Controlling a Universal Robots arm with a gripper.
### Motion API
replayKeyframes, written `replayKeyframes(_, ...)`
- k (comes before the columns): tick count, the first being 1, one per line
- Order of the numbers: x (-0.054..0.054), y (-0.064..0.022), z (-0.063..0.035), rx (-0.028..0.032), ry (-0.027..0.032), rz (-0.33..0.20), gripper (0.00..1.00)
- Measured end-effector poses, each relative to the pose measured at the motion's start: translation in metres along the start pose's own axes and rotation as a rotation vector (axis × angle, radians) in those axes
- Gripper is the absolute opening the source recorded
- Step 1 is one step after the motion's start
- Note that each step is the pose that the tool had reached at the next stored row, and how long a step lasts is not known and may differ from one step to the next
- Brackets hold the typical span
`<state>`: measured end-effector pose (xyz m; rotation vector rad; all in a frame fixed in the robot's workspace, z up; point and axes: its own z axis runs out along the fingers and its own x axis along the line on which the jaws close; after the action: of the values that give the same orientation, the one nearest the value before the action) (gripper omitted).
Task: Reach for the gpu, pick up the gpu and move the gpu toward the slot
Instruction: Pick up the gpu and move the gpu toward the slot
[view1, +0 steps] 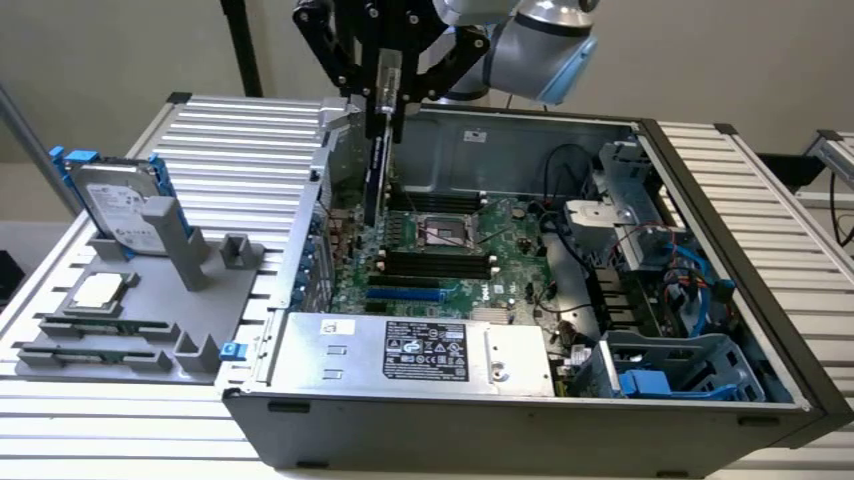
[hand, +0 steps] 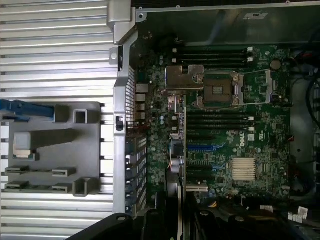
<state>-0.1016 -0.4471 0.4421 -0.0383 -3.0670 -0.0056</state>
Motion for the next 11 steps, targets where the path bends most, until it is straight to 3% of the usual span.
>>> replayKeyframes(11,-0.049,0.0193,0.0158,0.0,0.0,0.0,0.26)
